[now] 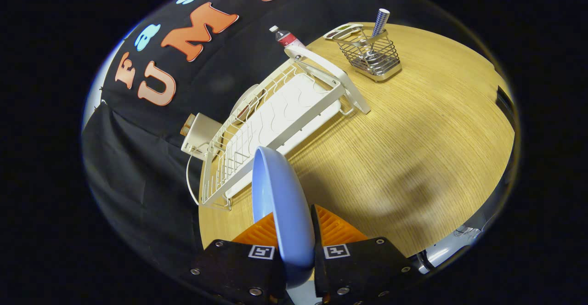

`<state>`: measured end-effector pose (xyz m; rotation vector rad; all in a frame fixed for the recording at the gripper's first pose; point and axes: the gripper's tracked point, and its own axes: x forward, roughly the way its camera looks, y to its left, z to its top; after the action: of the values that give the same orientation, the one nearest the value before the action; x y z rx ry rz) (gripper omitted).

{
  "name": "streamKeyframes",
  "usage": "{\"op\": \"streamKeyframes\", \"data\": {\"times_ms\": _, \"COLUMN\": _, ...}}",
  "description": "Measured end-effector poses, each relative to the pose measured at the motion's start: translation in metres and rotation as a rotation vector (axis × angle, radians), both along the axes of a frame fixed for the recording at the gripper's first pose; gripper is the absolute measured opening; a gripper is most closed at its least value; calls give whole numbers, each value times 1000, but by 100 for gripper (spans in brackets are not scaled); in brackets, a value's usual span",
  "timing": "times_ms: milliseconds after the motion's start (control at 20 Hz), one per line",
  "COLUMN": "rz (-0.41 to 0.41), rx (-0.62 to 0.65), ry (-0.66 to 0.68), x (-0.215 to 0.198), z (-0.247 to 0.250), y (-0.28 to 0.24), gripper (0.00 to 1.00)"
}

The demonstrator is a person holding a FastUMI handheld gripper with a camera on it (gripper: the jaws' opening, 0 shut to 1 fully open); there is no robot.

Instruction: Take the plate from the dish rack, then take the spoon from the basket and place it into the plate.

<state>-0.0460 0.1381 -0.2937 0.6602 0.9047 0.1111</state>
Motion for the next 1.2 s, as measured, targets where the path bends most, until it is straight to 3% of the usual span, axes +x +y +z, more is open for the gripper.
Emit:
{"op": "streamKeyframes", "data": {"times_ms": 300, "rz": -17, "rx": 32, "ry": 27, "x": 0, "z": -6, "y": 3, "gripper": 27}}
{"op": "streamKeyframes", "data": {"times_ms": 750, "rz": -46, "rx": -44, "ry": 42, "x": -5, "z": -9, "y": -28, "gripper": 34}}
{"op": "streamKeyframes", "data": {"times_ms": 1200, "rz": -47, "rx": -154, "ry": -28, "x": 11, "z": 28, "y": -67, "gripper": 86}}
